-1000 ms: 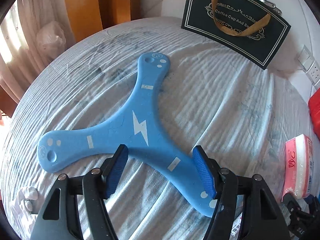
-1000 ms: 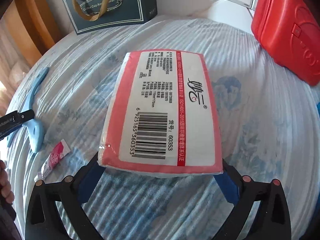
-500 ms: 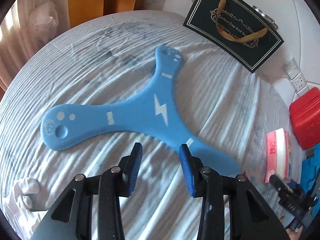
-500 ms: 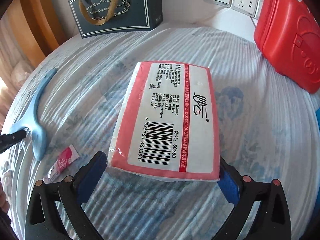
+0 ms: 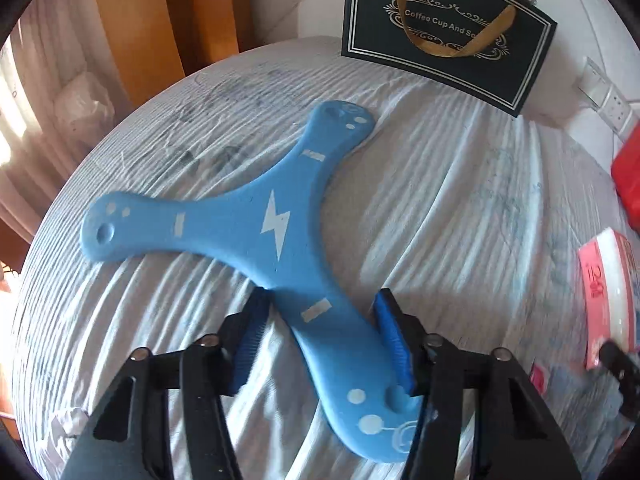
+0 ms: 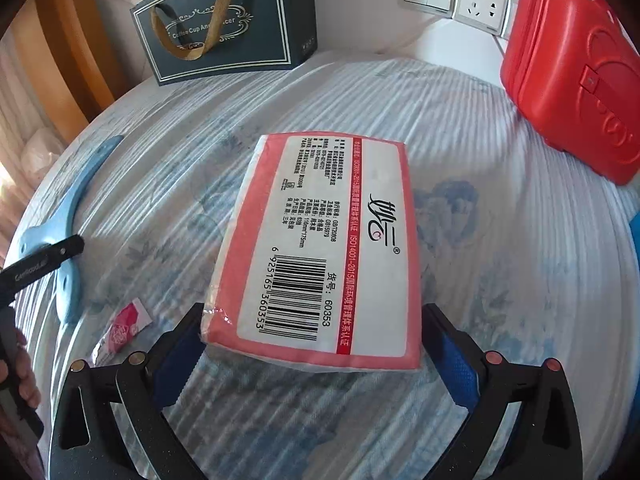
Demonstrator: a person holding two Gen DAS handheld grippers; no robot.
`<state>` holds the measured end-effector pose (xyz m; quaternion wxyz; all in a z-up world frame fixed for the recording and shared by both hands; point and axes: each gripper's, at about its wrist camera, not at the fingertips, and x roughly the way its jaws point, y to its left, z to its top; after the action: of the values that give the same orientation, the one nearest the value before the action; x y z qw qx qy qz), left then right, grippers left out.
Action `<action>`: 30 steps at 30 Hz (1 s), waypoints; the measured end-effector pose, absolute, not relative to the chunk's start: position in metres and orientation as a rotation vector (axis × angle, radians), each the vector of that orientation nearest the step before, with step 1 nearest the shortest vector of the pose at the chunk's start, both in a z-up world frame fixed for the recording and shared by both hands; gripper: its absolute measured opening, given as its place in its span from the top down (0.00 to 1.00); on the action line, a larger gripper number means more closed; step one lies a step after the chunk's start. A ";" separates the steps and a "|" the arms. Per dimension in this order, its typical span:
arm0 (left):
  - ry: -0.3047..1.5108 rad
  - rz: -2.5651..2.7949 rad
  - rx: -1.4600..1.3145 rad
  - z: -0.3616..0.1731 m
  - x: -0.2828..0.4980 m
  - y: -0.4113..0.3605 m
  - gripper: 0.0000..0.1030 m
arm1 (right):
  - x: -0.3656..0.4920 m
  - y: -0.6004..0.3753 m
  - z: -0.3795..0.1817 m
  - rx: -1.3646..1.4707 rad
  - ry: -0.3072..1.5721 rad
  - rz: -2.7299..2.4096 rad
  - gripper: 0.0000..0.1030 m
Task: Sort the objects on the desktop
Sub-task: 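Grasp the blue boomerang toy with the left gripper while the right grasps the pink-and-white tissue pack, then lift the boomerang toy with the left gripper while the right carries the tissue pack to the crate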
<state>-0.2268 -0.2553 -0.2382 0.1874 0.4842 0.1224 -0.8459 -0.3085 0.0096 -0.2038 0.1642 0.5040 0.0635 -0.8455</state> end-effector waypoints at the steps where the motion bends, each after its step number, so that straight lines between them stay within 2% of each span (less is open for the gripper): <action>1: 0.336 -2.405 1.376 -0.237 -0.218 -0.259 0.59 | -0.308 0.009 -0.205 1.436 0.170 -2.409 0.00; 4: 0.281 -2.441 1.391 -0.236 -0.194 -0.264 0.64 | -0.303 0.001 -0.207 1.411 0.159 -2.406 0.00; 12: 0.329 -2.410 1.309 -0.230 -0.207 -0.279 0.64 | -0.307 -0.030 -0.204 1.295 0.196 -2.450 0.00; 14: 0.344 -2.386 1.304 -0.231 -0.220 -0.282 0.57 | -0.313 -0.029 -0.196 1.272 0.164 -2.498 0.00; 16: 0.389 -2.330 1.335 -0.239 -0.232 -0.288 0.45 | -0.321 -0.031 -0.191 1.266 0.162 -2.517 0.00; 19: 0.391 -2.321 1.291 -0.241 -0.234 -0.289 0.43 | -0.330 -0.038 -0.194 1.287 0.203 -2.529 0.00; 22: 0.379 -2.339 1.244 -0.242 -0.234 -0.289 0.46 | -0.332 -0.038 -0.201 1.309 0.188 -2.538 0.00; 23: 0.376 -2.352 1.237 -0.241 -0.235 -0.288 0.50 | -0.331 -0.038 -0.203 1.313 0.192 -2.540 0.03; 24: 0.375 -2.350 1.244 -0.241 -0.235 -0.288 0.50 | -0.330 -0.039 -0.204 1.314 0.212 -2.547 0.10; 27: 0.390 -2.366 1.242 -0.236 -0.231 -0.284 0.52 | -0.324 -0.041 -0.202 1.282 0.240 -2.529 0.11; 30: 0.309 -2.380 1.196 -0.221 -0.223 -0.271 0.52 | -0.316 -0.039 -0.194 1.246 0.228 -2.533 0.11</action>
<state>-0.2232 -0.2708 -0.2211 0.2281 0.4343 0.1121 -0.8641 -0.3162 -0.0393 -0.1943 0.1541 0.4348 0.0794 -0.8837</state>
